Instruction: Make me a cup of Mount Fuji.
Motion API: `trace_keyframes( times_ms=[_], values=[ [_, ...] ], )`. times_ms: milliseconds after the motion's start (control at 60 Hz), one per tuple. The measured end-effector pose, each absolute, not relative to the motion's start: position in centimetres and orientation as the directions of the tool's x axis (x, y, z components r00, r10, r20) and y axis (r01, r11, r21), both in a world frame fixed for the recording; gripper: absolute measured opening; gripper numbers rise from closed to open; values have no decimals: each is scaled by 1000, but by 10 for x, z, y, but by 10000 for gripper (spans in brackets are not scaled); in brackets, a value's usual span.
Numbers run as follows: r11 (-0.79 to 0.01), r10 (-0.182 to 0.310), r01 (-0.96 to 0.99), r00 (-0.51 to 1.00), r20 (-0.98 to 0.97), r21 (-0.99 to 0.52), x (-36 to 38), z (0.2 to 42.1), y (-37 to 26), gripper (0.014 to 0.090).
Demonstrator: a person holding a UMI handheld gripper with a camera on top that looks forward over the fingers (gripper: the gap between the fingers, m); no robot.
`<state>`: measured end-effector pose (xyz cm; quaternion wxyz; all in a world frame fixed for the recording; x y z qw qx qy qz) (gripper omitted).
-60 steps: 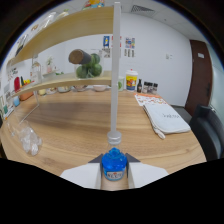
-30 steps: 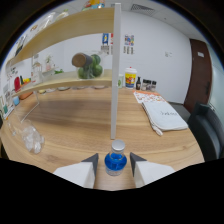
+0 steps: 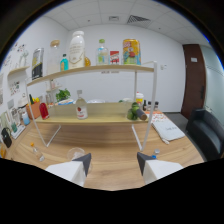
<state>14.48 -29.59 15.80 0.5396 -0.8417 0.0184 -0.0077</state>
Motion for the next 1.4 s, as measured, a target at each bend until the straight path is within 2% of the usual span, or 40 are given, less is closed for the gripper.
trace_keyframes(
  times_ms=[233,333,450,650,750,833,917,1017,1217,1400],
  values=[
    [-460,16,-21,999,-32,-888,53,131,-304,863],
    [-444,28,-21,999,-37,-896,28,146,-296,865],
    [-386,40,-46,997,-66,-921,-3,196,-278,859],
    [-214,93,-30,994,-51,-976,-55,318,-226,851],
    [-133,92,-23,995,-36,-991,-69,367,-194,837],
    [-101,81,-15,996,-23,-995,-74,392,-167,834],
    [-75,46,3,999,0,-997,-72,411,-143,796],
    [-81,35,9,999,6,-997,-72,417,-116,731],
    [-183,29,-18,999,-23,-983,-66,396,-88,420],
    [-182,30,7,1000,2,-983,-67,400,-92,399]
  ],
)
